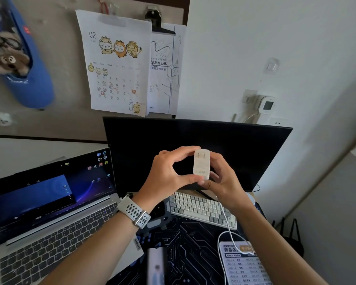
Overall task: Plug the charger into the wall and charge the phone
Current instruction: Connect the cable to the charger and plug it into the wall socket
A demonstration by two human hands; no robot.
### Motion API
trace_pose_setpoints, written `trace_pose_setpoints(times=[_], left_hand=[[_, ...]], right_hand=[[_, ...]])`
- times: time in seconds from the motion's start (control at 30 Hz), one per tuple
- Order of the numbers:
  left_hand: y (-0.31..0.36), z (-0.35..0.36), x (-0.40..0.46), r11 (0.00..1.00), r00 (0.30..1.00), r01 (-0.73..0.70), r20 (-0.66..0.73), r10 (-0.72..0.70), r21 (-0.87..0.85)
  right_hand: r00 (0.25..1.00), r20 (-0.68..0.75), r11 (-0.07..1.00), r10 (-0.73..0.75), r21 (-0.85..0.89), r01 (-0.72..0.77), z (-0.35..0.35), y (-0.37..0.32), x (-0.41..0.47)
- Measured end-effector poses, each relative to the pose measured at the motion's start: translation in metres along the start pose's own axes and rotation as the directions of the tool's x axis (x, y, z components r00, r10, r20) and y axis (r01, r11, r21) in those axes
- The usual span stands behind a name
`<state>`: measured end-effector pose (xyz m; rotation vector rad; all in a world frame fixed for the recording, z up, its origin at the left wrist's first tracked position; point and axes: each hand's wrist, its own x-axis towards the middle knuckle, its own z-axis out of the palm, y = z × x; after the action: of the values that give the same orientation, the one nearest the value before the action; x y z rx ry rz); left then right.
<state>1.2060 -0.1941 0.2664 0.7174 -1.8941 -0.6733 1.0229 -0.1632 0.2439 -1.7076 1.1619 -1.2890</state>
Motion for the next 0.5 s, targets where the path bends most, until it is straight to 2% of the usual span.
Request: trace_pose_setpoints(times=[0.13, 0.3, 0.4, 0.5], left_hand=[[0.006, 0.011, 0.003, 0.984, 0.999, 0.043, -0.022, -0.047, -0.174], [0.017, 0.033, 0.008, 0.896, 0.983, 0.125, -0.071, -0.171, -0.427], [0.02, 0.041, 0.015, 0.864, 0.964, 0.146, -0.125, -0.233, -0.483], [0.021, 0.047, 0.023, 0.844, 0.956, 0.179, -0.112, -0.27, -0.506]], right_hand=[[0.985, -0.166, 0.996, -0.04, -0.08, 0.027, -0.002, -0.005, 0.0], [0.911, -0.399, 0.973, -0.103, -0.229, 0.01, 0.004, -0.02, 0.002], [0.907, -0.407, 0.966, -0.106, -0.257, -0.003, 0.001, -0.025, -0.001], [0.941, -0.327, 0.984, -0.084, -0.174, 0.028, -0.02, -0.031, -0.005]])
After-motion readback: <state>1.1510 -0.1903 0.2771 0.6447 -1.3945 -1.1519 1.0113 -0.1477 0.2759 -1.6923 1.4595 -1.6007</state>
